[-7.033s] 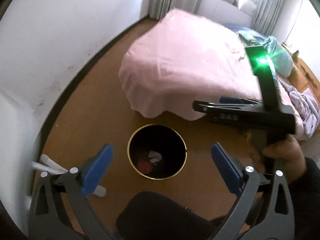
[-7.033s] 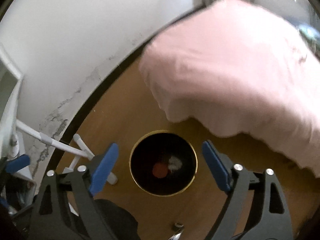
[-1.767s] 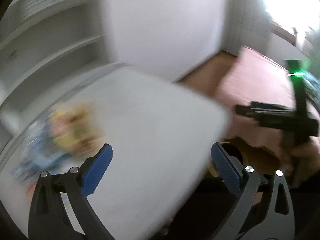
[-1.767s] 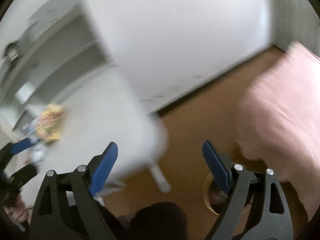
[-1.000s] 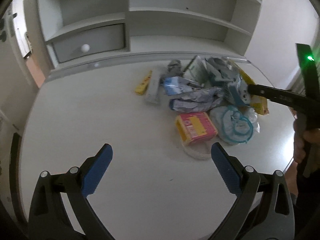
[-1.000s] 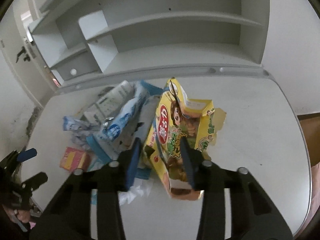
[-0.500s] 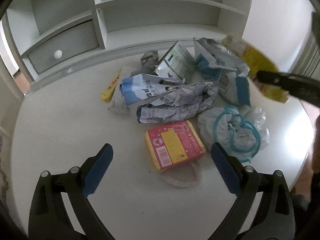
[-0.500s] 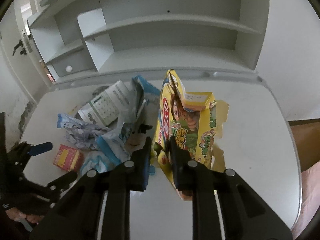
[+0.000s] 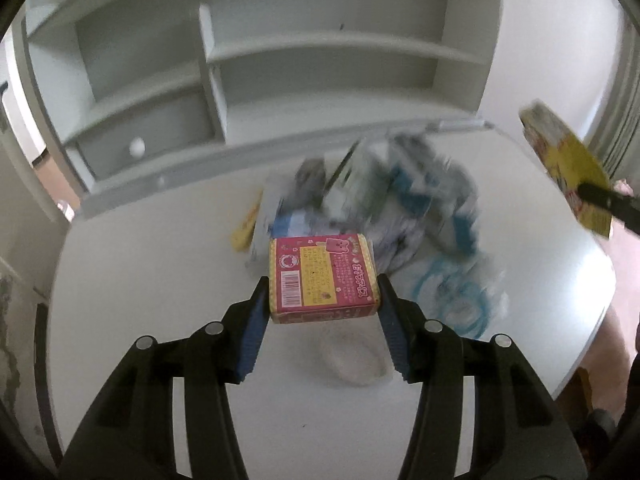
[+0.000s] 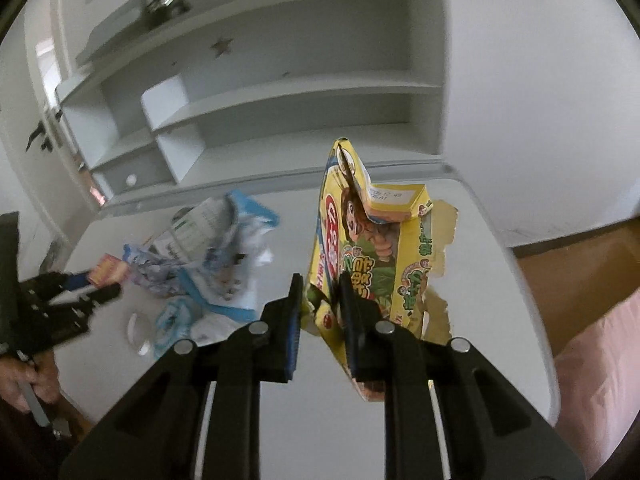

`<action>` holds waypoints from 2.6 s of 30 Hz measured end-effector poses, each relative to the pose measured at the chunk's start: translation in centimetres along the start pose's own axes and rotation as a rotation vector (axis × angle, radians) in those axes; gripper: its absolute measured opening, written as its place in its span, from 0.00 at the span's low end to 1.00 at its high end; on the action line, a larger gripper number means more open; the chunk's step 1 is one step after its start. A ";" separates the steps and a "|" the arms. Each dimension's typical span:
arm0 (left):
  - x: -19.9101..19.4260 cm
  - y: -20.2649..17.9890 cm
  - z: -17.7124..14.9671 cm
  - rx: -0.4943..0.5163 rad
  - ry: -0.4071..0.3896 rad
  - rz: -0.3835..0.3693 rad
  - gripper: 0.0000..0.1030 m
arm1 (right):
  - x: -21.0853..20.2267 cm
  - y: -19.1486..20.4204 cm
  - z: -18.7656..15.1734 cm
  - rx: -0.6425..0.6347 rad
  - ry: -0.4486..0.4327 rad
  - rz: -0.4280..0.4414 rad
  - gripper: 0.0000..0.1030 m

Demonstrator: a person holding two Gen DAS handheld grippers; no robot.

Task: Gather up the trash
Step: 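Carry both boxes to the black bin and open both grippers, then return to the desk and grasp the blue-trimmed white bag with the right gripper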

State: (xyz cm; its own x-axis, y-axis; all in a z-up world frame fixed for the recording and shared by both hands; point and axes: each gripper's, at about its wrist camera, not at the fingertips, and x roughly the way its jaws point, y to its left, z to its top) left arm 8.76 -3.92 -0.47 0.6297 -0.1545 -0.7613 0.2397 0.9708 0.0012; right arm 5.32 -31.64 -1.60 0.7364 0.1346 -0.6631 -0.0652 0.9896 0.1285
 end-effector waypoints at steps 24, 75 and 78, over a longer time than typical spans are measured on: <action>3.9 -47.4 -5.4 0.708 0.069 -0.746 0.50 | -11.5 -30.8 -25.2 0.718 0.099 -0.402 0.18; -0.9 -27.8 -1.9 0.477 0.013 -0.557 0.94 | -10.5 -16.8 -12.7 0.366 -0.041 -0.218 0.85; -0.6 -20.1 -1.0 0.343 -0.003 -0.459 0.94 | -8.2 -11.7 -9.1 0.250 -0.041 -0.128 0.85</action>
State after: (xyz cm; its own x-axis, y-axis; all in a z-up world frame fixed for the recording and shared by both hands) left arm 2.80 -23.15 -0.71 0.4063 -0.5472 -0.7317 0.7149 0.6891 -0.1183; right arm -6.05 -43.86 -4.38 0.7552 0.0023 -0.6555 0.1944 0.9542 0.2273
